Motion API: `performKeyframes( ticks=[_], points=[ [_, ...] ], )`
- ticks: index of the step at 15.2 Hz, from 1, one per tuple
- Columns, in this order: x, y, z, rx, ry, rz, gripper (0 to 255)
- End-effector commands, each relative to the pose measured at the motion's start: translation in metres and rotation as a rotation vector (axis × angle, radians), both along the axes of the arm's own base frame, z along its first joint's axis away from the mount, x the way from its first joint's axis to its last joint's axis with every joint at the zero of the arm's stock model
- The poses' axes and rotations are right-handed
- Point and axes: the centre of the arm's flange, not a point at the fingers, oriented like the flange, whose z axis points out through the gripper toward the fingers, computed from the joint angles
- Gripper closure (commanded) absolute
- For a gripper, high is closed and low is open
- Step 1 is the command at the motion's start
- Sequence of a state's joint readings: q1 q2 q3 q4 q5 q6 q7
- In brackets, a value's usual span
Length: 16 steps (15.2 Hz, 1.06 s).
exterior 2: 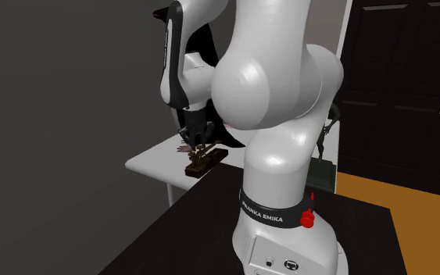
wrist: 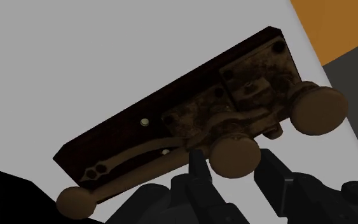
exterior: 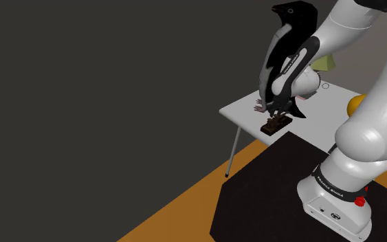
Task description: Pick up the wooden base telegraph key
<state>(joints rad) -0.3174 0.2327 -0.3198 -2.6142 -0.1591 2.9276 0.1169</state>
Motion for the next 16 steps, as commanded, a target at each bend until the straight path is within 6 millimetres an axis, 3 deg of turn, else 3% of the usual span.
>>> performKeyframes(
  ticks=[1, 14, 16],
  points=[
    [-0.001, -0.003, 0.008, 0.000, -0.001, -0.002, 255],
    [-0.001, -0.003, 0.077, 0.000, -0.001, -0.002, 255],
    [-0.001, -0.003, 0.078, 0.000, -0.001, -0.002, 255]
  ],
)
